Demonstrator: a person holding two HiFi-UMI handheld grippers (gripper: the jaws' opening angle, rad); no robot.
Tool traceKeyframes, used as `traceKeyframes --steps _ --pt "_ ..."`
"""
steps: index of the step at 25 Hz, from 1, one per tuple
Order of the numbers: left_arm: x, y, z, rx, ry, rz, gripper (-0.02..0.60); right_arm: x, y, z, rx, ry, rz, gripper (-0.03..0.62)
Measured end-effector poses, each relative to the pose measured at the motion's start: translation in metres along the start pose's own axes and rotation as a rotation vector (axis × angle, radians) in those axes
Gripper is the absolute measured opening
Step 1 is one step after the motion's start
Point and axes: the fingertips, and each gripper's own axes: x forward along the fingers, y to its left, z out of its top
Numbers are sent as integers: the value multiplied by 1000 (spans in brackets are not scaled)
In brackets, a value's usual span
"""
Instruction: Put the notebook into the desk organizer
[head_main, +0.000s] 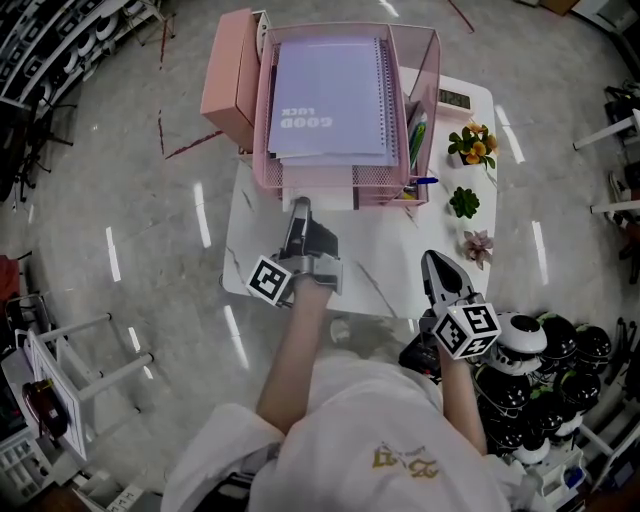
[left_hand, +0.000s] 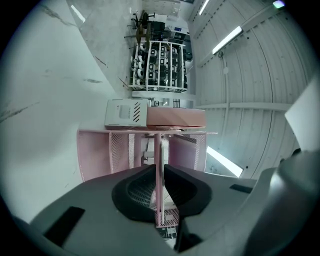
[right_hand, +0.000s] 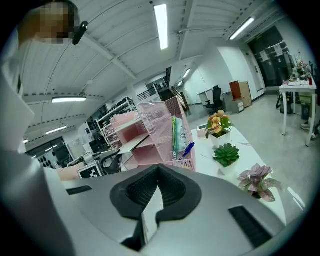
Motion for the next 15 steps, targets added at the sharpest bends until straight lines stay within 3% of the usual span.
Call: traceKeyframes --steps 7,15 --pt "-6 -4 3 1 -7 -22 131 -6 0 0 -1 -9 -3 12" --pt "-26 -12 4 44 13 -13 143 -21 14 2 -14 -42 10 12"
